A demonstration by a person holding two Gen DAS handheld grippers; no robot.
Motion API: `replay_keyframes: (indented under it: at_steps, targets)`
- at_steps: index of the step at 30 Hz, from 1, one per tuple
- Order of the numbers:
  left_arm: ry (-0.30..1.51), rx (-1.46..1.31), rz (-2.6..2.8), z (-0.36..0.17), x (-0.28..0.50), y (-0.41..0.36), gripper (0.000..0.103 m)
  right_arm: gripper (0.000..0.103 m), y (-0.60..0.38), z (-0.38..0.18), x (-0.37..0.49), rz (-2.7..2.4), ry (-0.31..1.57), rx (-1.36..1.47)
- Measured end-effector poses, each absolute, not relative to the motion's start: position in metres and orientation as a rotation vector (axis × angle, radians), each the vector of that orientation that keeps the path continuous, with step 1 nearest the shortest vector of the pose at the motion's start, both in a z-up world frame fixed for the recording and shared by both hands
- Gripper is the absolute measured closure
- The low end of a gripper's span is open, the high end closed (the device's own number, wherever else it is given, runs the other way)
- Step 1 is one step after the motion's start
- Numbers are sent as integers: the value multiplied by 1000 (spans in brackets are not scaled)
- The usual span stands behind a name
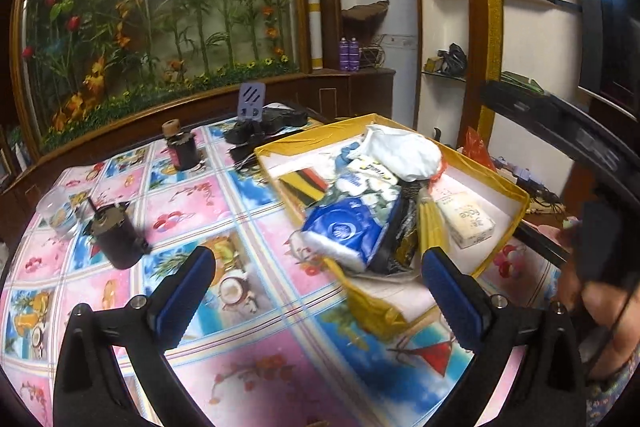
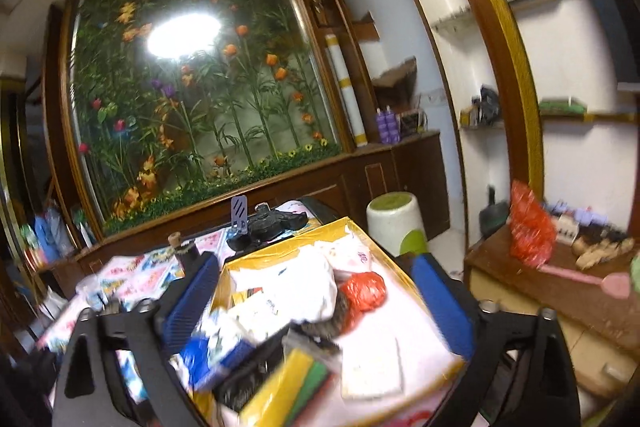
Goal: Organize soft objects
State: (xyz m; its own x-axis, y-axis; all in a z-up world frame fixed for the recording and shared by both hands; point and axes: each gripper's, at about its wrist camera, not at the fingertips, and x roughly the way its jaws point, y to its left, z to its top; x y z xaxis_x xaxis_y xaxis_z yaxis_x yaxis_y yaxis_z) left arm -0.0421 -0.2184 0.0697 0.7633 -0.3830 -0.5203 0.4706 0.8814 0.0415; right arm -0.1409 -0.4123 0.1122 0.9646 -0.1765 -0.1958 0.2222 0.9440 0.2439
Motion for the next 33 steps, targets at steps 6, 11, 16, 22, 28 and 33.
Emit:
replay_keyframes:
  at_steps: [6,11,16,22,28,33]
  targets:
    - [519,142,-404,75,-46,-188,1,0,-383,112,-166,-206,208,178]
    - [519,234,-369,72,-57,-180,0,0,-363,109,-166,-201,253,154]
    - [525,234,-320,71,-60,-164,0,0,-347,108,-157,-185,281,161]
    - [571,184,-307,68,-55,-148,0,0,-327,105,-153,-195,320,119]
    - [595,185,-310,64,-56,-146,0,0,-317,105,-153,-197,319,110]
    - [597,195,-295,62,-57,-146,0,0,-313,104,-152,-190,326,103]
